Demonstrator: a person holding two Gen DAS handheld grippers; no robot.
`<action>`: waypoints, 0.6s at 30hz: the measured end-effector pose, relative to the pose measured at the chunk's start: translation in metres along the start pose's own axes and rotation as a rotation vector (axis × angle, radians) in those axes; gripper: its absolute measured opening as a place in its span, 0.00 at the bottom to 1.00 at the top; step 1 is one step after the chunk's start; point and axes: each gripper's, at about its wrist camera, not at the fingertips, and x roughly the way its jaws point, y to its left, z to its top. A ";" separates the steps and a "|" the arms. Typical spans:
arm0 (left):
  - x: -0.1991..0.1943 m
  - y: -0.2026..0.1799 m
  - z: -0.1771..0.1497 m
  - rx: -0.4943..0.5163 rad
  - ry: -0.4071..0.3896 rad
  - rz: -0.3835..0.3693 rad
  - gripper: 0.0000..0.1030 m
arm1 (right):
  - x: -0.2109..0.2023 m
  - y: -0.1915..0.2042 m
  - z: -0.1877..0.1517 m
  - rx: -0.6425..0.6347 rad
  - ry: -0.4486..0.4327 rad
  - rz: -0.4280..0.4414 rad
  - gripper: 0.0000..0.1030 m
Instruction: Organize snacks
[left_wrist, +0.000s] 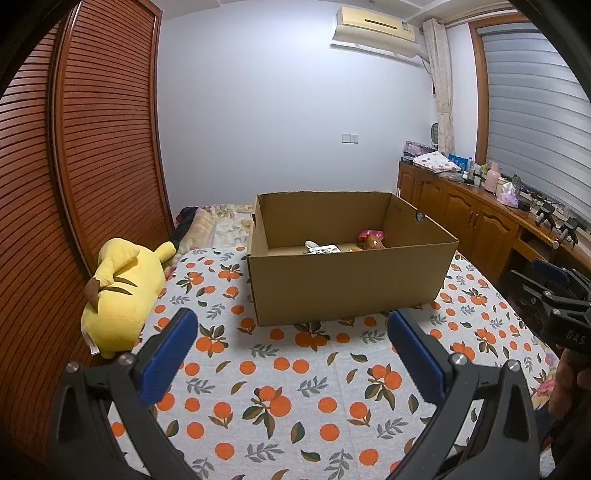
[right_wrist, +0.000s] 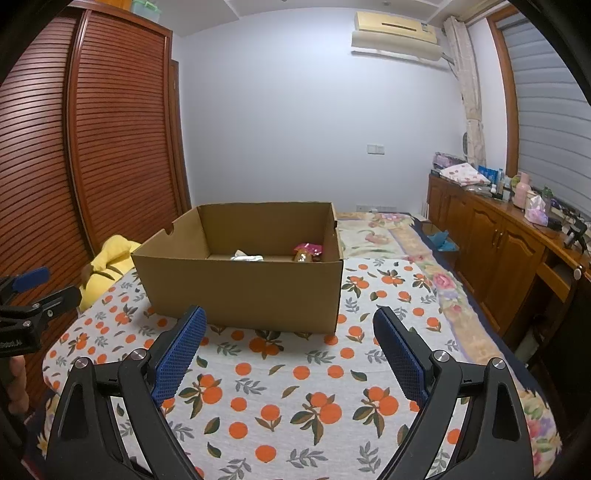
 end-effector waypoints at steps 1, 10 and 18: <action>0.000 0.000 0.000 0.000 0.000 0.000 1.00 | 0.000 0.000 0.000 0.001 0.000 0.002 0.91; 0.000 0.000 0.000 0.000 0.000 0.000 1.00 | 0.000 0.001 0.000 0.003 -0.001 0.003 0.91; 0.001 0.000 -0.002 0.002 0.002 0.004 1.00 | 0.000 0.001 0.000 0.005 0.002 0.005 0.91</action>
